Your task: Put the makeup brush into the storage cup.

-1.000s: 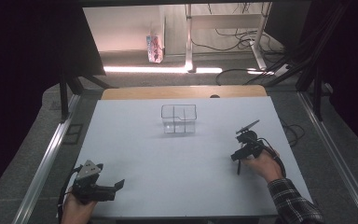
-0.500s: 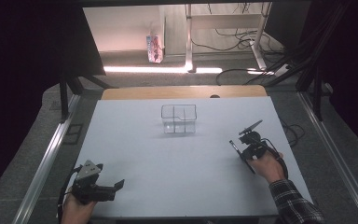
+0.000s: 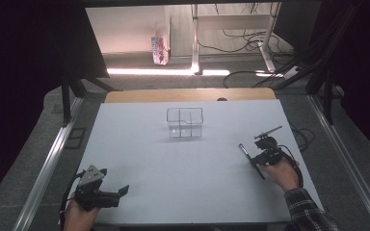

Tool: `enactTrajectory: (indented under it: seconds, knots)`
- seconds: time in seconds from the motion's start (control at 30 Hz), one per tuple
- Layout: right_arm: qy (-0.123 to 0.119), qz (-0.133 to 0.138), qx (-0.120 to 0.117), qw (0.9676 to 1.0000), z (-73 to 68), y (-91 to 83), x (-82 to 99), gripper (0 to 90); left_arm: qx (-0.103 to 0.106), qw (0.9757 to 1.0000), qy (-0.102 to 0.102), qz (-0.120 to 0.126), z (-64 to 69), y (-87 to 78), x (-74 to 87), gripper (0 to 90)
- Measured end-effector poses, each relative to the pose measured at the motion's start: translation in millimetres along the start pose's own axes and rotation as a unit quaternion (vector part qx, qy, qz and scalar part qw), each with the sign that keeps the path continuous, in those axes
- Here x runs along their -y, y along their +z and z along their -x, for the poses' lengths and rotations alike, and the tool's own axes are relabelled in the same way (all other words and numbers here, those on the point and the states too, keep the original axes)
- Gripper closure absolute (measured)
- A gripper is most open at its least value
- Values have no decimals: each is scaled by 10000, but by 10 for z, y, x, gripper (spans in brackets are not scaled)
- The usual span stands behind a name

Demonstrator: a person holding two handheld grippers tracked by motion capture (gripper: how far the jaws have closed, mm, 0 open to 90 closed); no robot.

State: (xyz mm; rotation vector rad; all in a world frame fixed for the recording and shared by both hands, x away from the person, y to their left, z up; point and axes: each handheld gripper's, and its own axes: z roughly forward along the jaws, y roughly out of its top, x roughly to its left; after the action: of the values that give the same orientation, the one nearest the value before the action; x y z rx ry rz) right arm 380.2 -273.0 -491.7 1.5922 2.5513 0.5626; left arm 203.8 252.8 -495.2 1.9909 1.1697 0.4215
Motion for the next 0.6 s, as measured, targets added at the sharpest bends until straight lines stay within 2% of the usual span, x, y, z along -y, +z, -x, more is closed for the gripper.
enactTrajectory:
  seconds: [0.23, 0.3, 0.33, 0.47, 0.6]
  knots:
    - [-22, 430, -131, 9990, 19, -126, 50, 840, 108, 9999, -21, 114, -12, -8, 2, 0]
    - [-45, 685, -244, 9973, 3, -196, 78, 840, 153, 9997, -68, 166, -23, -11, 4, 3]
    - [-45, 685, -244, 9973, 3, -196, 78, 840, 192, 9996, -101, 191, -30, -12, 5, 3]
    - [-131, 961, -327, 9947, -17, -285, 121, 840, 325, 9991, -146, 229, -37, -7, 5, 8]
    - [-200, 1159, -359, 9924, -44, -348, 171, 840, 394, 9989, -105, 229, -22, 1, -1, 8]
